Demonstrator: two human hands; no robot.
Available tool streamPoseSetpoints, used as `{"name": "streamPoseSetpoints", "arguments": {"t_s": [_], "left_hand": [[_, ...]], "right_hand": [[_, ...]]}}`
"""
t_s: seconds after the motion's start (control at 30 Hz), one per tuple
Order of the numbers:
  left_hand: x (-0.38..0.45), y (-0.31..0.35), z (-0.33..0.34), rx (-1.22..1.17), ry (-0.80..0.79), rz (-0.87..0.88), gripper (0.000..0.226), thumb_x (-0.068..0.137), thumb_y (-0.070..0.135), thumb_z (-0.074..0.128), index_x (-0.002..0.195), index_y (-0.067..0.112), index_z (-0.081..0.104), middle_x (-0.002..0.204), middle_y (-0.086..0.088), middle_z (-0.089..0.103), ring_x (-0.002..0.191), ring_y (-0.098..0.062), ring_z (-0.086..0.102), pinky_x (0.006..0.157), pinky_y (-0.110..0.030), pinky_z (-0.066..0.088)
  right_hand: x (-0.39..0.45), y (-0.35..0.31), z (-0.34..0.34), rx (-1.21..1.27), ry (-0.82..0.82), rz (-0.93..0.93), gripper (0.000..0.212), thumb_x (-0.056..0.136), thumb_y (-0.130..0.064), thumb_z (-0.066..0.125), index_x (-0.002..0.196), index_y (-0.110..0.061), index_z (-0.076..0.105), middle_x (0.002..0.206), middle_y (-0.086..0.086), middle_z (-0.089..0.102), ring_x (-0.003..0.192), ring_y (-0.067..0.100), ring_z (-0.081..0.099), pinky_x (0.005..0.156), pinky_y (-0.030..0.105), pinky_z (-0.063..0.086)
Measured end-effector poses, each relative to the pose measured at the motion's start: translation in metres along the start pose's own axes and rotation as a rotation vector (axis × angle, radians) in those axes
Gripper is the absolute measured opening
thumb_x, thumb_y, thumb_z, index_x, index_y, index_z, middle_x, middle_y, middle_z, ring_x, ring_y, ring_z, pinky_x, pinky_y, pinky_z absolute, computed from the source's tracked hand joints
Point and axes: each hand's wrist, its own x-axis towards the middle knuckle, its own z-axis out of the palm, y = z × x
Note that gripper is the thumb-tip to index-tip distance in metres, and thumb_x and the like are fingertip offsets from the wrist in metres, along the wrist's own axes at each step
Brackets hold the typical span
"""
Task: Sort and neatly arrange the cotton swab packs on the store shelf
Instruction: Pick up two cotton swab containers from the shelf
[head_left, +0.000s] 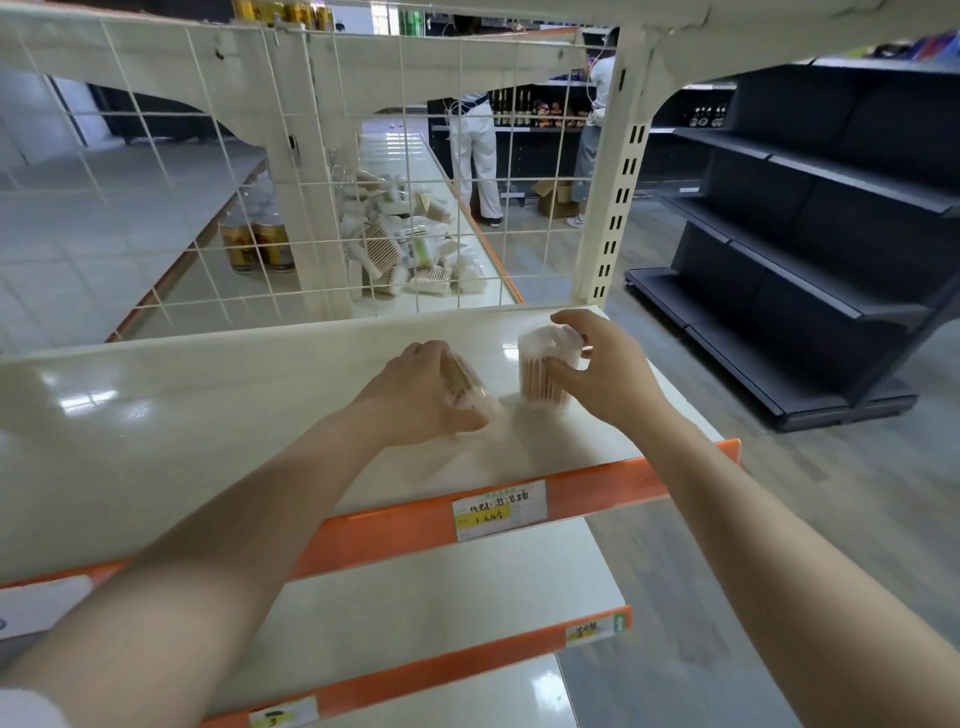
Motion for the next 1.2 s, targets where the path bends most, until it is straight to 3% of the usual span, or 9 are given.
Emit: {"name": "streamPoseSetpoints", "arguments": {"t_s": [0.1,0.23,0.3,0.37,0.47,0.7,0.87,1.2], "left_hand": [[0.0,0.007,-0.001,-0.078,0.034,0.04,0.087,0.045,0.063,0.07,0.116,0.017,0.05,0.114,0.004,0.051,0.105,-0.013,0.049,0.09,-0.031,0.043],[-0.001,0.021,0.001,-0.114,0.046,0.109,0.069,0.049,0.061,0.073,0.103,0.023,0.052,0.107,0.01,0.054,0.098,-0.007,0.052,0.084,-0.024,0.043],[-0.003,0.031,0.004,-0.113,0.034,0.147,0.066,0.059,0.051,0.077,0.11,0.022,0.048,0.113,0.01,0.05,0.102,-0.006,0.049,0.086,-0.023,0.04],[-0.004,0.043,0.007,-0.098,0.027,0.185,0.079,0.062,0.048,0.078,0.127,0.018,0.043,0.119,0.008,0.046,0.107,-0.008,0.047,0.091,-0.024,0.039],[-0.004,0.063,0.015,-0.089,0.02,0.215,0.092,0.062,0.051,0.078,0.136,0.017,0.036,0.128,0.005,0.044,0.114,-0.011,0.046,0.098,-0.03,0.041],[0.002,0.119,0.042,-0.082,0.031,0.286,0.089,0.05,0.064,0.074,0.121,0.016,0.049,0.118,0.003,0.053,0.103,-0.013,0.053,0.09,-0.035,0.046],[0.01,0.168,0.066,-0.035,0.098,0.336,0.075,0.055,0.061,0.075,0.11,0.016,0.051,0.105,0.003,0.056,0.094,-0.015,0.055,0.083,-0.036,0.047],[0.035,0.262,0.122,0.089,0.057,0.4,0.083,0.058,0.063,0.073,0.121,0.016,0.046,0.117,-0.002,0.052,0.104,-0.019,0.052,0.086,-0.032,0.044]], "right_hand": [[-0.006,0.003,-0.008,0.018,0.044,0.03,0.046,0.082,-0.015,0.062,0.126,-0.019,0.052,0.12,0.0,0.057,0.105,0.017,0.055,0.092,0.032,0.045],[-0.014,0.008,-0.021,0.036,0.117,0.053,0.047,0.081,-0.014,0.061,0.127,-0.018,0.052,0.121,0.003,0.059,0.109,0.019,0.055,0.096,0.036,0.045],[-0.02,0.011,-0.03,0.022,0.134,0.069,0.048,0.081,-0.016,0.061,0.128,-0.017,0.052,0.123,0.002,0.059,0.112,0.018,0.055,0.097,0.037,0.044],[-0.027,0.016,-0.04,0.006,0.154,0.082,0.048,0.081,-0.017,0.061,0.128,-0.017,0.052,0.125,0.001,0.058,0.113,0.017,0.054,0.098,0.036,0.044],[-0.038,0.025,-0.058,-0.03,0.199,0.086,0.046,0.08,-0.014,0.061,0.126,-0.015,0.054,0.121,0.001,0.059,0.11,0.017,0.054,0.096,0.032,0.044],[-0.06,0.058,-0.109,-0.089,0.286,0.13,0.043,0.079,-0.013,0.061,0.122,-0.013,0.056,0.116,0.004,0.061,0.106,0.019,0.055,0.093,0.031,0.043],[-0.07,0.093,-0.151,-0.142,0.3,0.119,0.042,0.079,-0.013,0.063,0.12,-0.01,0.058,0.113,0.007,0.062,0.105,0.021,0.055,0.091,0.031,0.043],[-0.078,0.174,-0.222,-0.168,0.282,0.153,0.046,0.08,-0.013,0.063,0.125,-0.008,0.055,0.121,0.006,0.06,0.112,0.02,0.053,0.096,0.032,0.042]]}}
